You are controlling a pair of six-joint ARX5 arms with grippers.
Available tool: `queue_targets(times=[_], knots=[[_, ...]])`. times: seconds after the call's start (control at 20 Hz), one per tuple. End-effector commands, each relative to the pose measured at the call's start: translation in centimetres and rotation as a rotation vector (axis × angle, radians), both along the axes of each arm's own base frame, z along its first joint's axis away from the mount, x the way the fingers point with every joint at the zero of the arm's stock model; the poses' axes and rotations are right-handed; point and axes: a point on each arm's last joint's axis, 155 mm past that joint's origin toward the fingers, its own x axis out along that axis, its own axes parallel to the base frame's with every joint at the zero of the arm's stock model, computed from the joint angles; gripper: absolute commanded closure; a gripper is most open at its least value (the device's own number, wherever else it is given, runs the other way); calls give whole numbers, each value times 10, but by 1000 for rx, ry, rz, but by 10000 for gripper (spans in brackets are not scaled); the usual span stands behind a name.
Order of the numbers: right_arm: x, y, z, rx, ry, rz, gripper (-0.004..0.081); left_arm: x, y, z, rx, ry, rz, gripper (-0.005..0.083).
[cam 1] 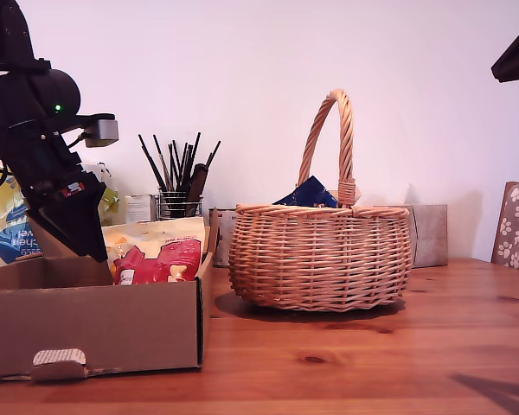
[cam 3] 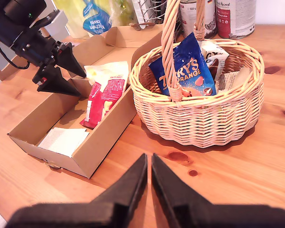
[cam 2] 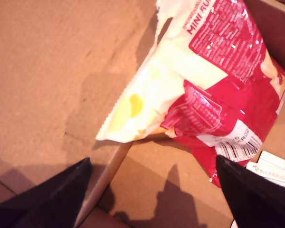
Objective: Move the bags of Easter eggs from the cardboard box on the left into the woven basket on the right side.
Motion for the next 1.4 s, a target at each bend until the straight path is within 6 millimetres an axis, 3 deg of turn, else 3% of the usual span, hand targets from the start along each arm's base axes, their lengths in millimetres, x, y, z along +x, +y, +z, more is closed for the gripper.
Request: queue_targets(times=[0.0, 0.3, 0.55, 0.7, 0.85, 1.1, 1.2, 1.35], knots=[[1, -4, -10, -16, 13, -16, 775, 3, -4, 24, -111, 6, 121, 44], [8, -13, -16, -45, 26, -72, 776, 2, -5, 30, -113, -7, 117, 44], [8, -14, -17, -46, 27, -74, 776, -10, -17, 69, -139, -74, 71, 44], [9, -14, -16, -47, 26, -78, 776, -34, -38, 89, -196, -58, 8, 44], [11, -18, -17, -57, 24, -99, 776, -53, -59, 93, -247, -15, -60, 44], [11, -18, -17, -58, 23, -101, 776, -85, -85, 75, -346, 76, -135, 44], [11, -18, -17, -59, 23, -102, 776, -99, -98, 79, -392, 118, -176, 44], [13, -22, -17, -66, 18, -120, 776, -96, -107, 86, -426, 81, -209, 44]])
